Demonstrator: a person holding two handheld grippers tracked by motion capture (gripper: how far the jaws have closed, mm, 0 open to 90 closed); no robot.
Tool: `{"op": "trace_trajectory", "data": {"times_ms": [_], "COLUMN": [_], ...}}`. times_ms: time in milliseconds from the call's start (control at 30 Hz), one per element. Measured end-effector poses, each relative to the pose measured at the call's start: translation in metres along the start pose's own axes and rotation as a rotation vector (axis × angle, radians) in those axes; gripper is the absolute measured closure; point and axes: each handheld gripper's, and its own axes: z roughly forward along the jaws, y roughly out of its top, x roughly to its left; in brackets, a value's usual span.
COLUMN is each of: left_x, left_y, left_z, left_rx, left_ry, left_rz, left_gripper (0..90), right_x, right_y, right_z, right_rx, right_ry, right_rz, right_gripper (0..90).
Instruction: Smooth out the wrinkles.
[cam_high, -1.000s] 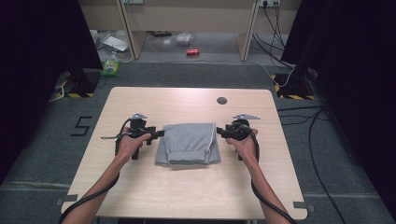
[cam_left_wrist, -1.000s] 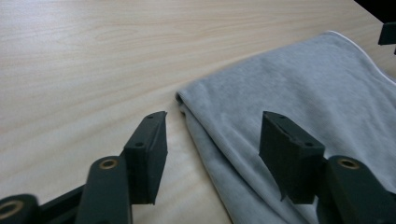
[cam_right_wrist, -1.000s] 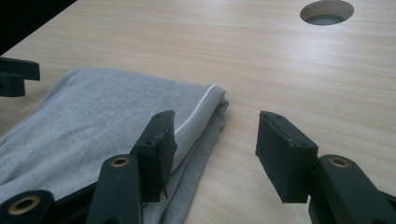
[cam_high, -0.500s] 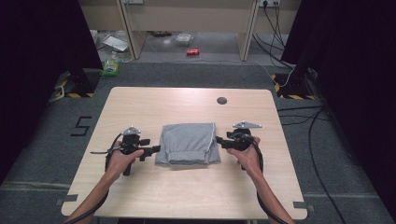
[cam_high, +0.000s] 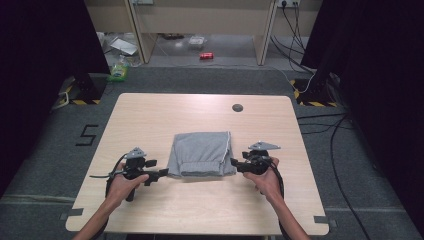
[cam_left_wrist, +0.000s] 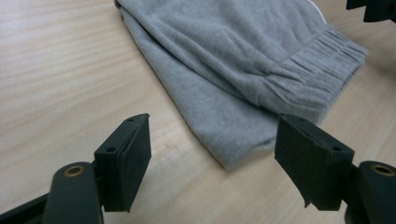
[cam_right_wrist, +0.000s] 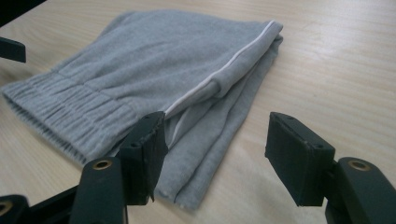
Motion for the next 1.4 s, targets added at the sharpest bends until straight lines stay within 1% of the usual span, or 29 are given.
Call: {"op": "trace_trajectory", "data": {"times_ms": [167, 267, 367, 467, 533, 700, 833, 867, 933, 1067, 1133, 1200, 1233, 1300, 1333, 1400], "left_x": [-0.008, -0.011, -0.015, -0.019, -0.022, -0.028, -0.031, -0.033, -0.036, -0.041, -0.044, -0.046, -0.047, -0.049, -0.050, -0.052], "left_y": [-0.008, -0.014, -0.020, -0.023, -0.024, -0.027, -0.030, -0.032, -0.035, -0.041, -0.044, -0.046, -0.048, -0.050, -0.051, -0.054], "left_z": [-0.004, -0.005, -0.007, -0.008, -0.009, -0.011, -0.012, -0.013, -0.014, -0.016, -0.017, -0.017, -0.018, -0.018, -0.018, -0.018], "left_rx": [0.009, 0.016, 0.021, 0.024, 0.023, 0.023, 0.031, 0.033, 0.040, 0.052, 0.057, 0.060, 0.063, 0.063, 0.069, 0.077], "left_ry": [0.003, 0.010, 0.001, -0.003, 0.007, 0.009, -0.010, -0.014, -0.008, -0.001, 0.011, 0.017, 0.018, 0.035, 0.048, 0.058], "left_rz": [0.028, 0.045, 0.047, 0.059, 0.077, 0.097, 0.094, 0.093, 0.110, 0.131, 0.150, 0.163, 0.166, 0.183, 0.197, 0.210], "left_gripper": [26.1, 25.9, 25.7, 25.7, 25.6, 25.3, 24.8, 24.6, 24.3, 23.4, 22.8, 22.1, 21.8, 21.2, 20.9, 20.5], "right_x": [0.007, 0.009, 0.012, 0.015, 0.017, 0.023, 0.025, 0.026, 0.026, 0.029, 0.031, 0.034, 0.035, 0.036, 0.037, 0.038], "right_y": [-0.006, -0.009, -0.014, -0.018, -0.020, -0.025, -0.032, -0.034, -0.037, -0.041, -0.043, -0.045, -0.046, -0.049, -0.050, -0.053], "right_z": [-0.003, -0.006, -0.008, -0.009, -0.010, -0.013, -0.015, -0.015, -0.016, -0.019, -0.019, -0.020, -0.021, -0.022, -0.023, -0.023], "right_rx": [0.016, 0.020, 0.034, 0.046, 0.048, 0.066, 0.085, 0.090, 0.093, 0.111, 0.117, 0.119, 0.120, 0.127, 0.133, 0.143], "right_ry": [-0.003, -0.001, -0.001, 0.002, -0.004, -0.004, -0.011, -0.012, -0.010, -0.025, -0.026, -0.030, -0.028, -0.028, -0.030, -0.042], "right_rz": [-0.023, -0.024, -0.030, -0.038, -0.041, -0.049, -0.065, -0.063, -0.065, -0.091, -0.105, -0.102, -0.108, -0.109, -0.115, -0.130], "right_gripper": [36.8, 35.4, 34.0, 33.4, 32.3, 29.2, 28.1, 28.0, 27.6, 26.0, 24.5, 23.3, 23.3, 23.1, 22.8, 22.1]}}
